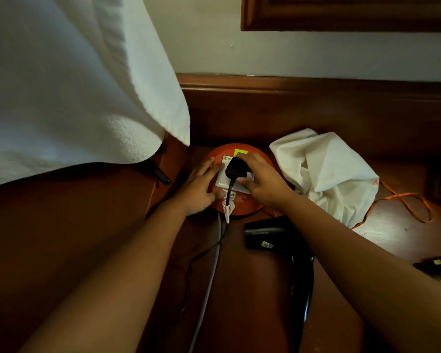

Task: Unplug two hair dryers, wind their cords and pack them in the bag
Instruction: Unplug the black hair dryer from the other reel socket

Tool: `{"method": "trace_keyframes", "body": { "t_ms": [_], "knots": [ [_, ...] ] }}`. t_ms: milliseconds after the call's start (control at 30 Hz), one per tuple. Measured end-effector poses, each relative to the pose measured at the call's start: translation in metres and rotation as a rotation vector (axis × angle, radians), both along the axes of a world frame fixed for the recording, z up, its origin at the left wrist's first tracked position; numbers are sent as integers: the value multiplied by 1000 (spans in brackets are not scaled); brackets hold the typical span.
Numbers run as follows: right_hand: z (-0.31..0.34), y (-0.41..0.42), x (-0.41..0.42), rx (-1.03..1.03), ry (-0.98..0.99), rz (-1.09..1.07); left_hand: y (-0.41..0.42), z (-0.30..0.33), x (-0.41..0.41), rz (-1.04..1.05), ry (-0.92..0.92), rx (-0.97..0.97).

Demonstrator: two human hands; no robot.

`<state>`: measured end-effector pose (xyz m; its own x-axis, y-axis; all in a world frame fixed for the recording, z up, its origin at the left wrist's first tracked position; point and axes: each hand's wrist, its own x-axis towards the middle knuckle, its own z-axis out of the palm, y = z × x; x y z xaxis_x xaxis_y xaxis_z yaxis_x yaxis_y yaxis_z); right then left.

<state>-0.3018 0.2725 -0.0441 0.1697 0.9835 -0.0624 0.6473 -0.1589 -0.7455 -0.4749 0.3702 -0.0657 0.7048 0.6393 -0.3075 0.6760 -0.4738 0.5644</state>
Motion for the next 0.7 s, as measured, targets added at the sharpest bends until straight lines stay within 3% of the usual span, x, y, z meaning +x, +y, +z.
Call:
{"method": "trace_keyframes", "body": {
  "t_ms": [200, 333, 433, 700],
  "knots": [
    [-3, 2, 0, -42, 5, 20, -6, 4, 5, 94, -32, -59],
    [2, 1, -2, -93, 11, 11, -23, 18, 18, 357, -134, -8],
    [6, -13, -1, -112, 28, -77, -46, 26, 18, 445, -206, -28],
    [0, -109, 7, -195, -183, -224, -106, 23, -6, 537, -174, -137]
  ]
}}
